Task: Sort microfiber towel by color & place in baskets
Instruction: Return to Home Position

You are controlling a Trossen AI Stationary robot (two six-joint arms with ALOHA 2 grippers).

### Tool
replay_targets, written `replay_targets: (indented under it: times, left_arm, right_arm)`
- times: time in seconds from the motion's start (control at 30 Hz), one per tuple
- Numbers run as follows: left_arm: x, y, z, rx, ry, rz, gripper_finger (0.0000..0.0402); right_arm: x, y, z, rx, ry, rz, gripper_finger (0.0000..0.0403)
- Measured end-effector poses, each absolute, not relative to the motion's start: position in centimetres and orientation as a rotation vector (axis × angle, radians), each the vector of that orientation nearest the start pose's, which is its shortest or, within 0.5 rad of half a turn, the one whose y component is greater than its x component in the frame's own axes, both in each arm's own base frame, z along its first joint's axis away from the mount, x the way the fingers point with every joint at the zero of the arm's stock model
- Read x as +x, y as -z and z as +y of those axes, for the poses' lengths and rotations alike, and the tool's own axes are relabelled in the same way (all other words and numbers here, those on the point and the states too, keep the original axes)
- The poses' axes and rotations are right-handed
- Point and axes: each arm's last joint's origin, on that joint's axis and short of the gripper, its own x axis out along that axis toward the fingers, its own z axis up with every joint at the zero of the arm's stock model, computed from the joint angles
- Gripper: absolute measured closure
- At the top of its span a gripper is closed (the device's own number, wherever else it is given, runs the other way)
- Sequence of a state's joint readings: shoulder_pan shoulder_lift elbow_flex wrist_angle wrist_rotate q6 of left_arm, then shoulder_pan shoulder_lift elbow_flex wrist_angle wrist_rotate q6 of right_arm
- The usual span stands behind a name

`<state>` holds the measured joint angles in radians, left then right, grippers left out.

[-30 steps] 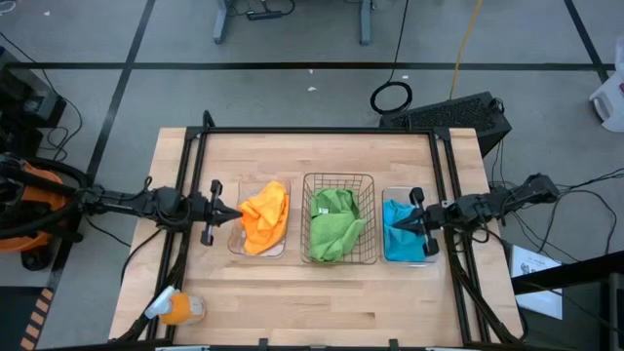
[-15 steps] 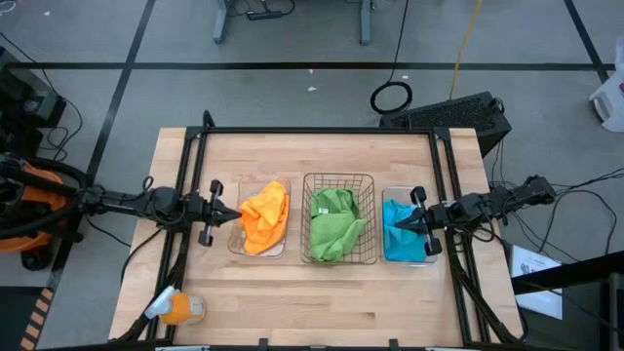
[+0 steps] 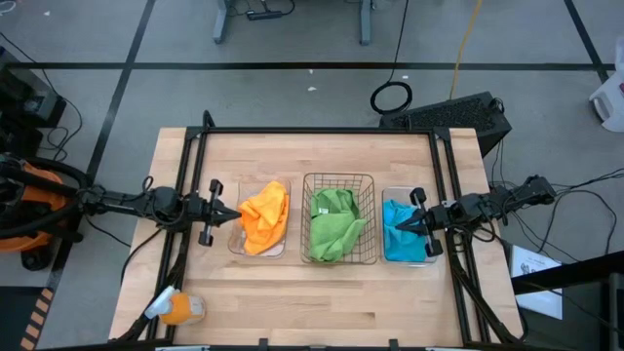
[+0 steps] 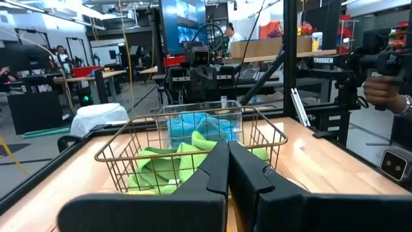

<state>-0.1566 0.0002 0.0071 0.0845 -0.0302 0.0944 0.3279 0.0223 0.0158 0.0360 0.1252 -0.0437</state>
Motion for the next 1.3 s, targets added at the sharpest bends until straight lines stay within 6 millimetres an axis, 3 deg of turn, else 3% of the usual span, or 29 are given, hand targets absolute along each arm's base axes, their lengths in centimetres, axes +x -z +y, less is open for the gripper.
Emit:
replay_targets:
  times: [0.67,1.1,1.3]
  left_arm:
    - [9.6,-17.5,-1.4,0.089,0.105,-0.111,0.0395]
    - [9.6,-17.5,-1.3,0.093,0.094,-0.106,0.0395]
    - [9.6,-17.4,-1.3,0.101,0.094,-0.1,0.0395]
  right_arm:
    - [9.5,-17.5,1.9,-0.148,-0.133,-0.095,0.0403]
    - [9.6,-17.1,1.0,-0.113,-0.122,-0.043,0.0403]
    - [9.7,-17.0,0.9,-0.173,-0.105,-0.033,0.0403]
